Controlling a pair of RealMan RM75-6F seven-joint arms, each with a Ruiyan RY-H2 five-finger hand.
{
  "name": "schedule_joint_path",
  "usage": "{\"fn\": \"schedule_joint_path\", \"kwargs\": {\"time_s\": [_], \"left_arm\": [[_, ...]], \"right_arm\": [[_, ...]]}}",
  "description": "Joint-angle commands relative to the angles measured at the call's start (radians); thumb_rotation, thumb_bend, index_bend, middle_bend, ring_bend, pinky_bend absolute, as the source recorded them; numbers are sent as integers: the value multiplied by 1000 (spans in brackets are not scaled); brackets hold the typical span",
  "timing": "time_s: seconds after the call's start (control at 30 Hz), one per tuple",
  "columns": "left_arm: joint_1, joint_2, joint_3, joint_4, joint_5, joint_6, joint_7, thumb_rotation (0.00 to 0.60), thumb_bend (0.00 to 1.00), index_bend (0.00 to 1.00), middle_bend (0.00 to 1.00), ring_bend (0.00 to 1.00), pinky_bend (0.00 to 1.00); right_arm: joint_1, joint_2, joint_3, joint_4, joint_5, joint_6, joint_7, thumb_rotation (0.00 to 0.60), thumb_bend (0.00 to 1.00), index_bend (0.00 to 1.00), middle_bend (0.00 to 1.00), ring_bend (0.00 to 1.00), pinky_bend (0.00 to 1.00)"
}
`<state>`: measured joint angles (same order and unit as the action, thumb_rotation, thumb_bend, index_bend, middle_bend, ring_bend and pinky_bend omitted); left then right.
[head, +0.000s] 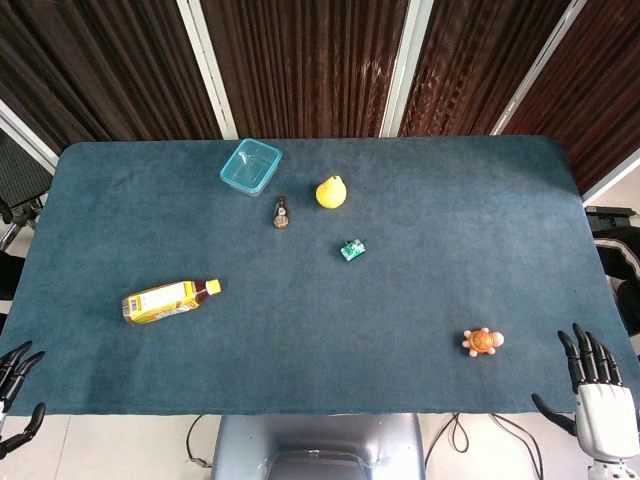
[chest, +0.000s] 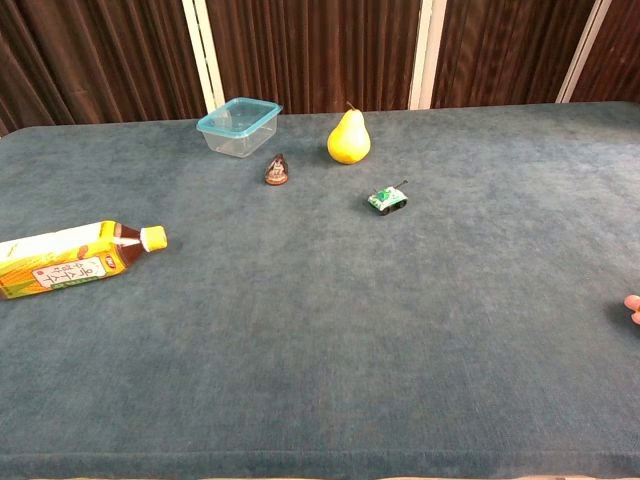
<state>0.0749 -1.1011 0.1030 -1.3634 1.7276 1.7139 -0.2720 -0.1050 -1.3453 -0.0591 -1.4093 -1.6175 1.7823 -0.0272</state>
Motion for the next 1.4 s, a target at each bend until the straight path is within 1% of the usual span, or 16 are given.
{"fn": "schedule_joint_path", "kwargs": {"time_s": [0.03,0.13,0.17,0.2,0.23,0.27,0.3,0.33,0.4,0.5,0.53,0.6,0.7,0.9,1.17,1.4], "left_arm": [[0,0,0,1,-2,-2,-2,600,470,105,0,77,381],[2,1,-1,0,-6,-2,-4,600,470,105,0,77,382],[2,1,-1,0,-6,0,-4,600,469,105,0,77,382],[3,0,-1,2,-5,1,-5,600,469,105,0,77,382],[3,0,-1,3,-5,2,-5,600,470,105,0,77,382],[3,0,-1,3,-5,2,-6,600,470,105,0,77,382],[3,0,-2,2,-6,2,-6,600,470,105,0,77,382],[3,-1,-2,2,-6,2,-6,600,470,105,0,77,382],[2,0,0,2,-3,-1,-2,600,470,105,0,77,382],[2,0,2,4,1,1,-5,600,470,105,0,77,382],[2,0,1,5,1,2,-7,600,470,105,0,77,381],[4,1,1,6,0,5,-11,600,470,105,0,77,381],[6,0,0,10,1,11,-18,600,470,105,0,77,382],[5,0,3,13,7,12,-19,600,470,105,0,77,382],[7,-2,3,18,6,15,-23,600,469,106,0,77,381],[6,-1,3,15,5,11,-20,600,470,105,0,77,382]], "right_arm": [[0,1,4,-4,-4,-5,0,600,135,0,40,17,225],[0,-1,9,-5,-6,-12,-6,600,134,0,40,18,225],[0,-5,13,1,-10,-8,-9,600,134,6,39,40,225],[-1,-10,17,8,-16,-2,-10,600,134,23,43,101,236],[-2,-16,21,14,-20,5,-11,600,134,45,52,190,270],[-3,-25,26,25,-27,16,-12,600,134,83,77,343,358],[-3,-31,29,33,-34,20,-11,600,134,132,114,511,503],[-1,-36,31,42,-40,23,-13,600,134,180,154,630,640],[3,-50,37,64,-45,19,-33,600,134,228,192,721,773],[13,-58,40,72,-33,-21,-62,600,133,283,237,856,921],[17,-59,42,72,-26,-35,-68,600,133,309,252,901,965],[30,-65,50,73,-9,-71,-75,600,134,347,273,952,999],[53,-71,63,69,25,-134,-76,600,134,382,299,987,1000],[111,-100,112,88,105,-257,-87,600,136,405,315,996,1000],[185,-165,169,180,194,-389,-49,600,182,461,360,1000,1000],[233,-213,171,248,196,-452,2,600,183,518,407,1000,1000]]}}
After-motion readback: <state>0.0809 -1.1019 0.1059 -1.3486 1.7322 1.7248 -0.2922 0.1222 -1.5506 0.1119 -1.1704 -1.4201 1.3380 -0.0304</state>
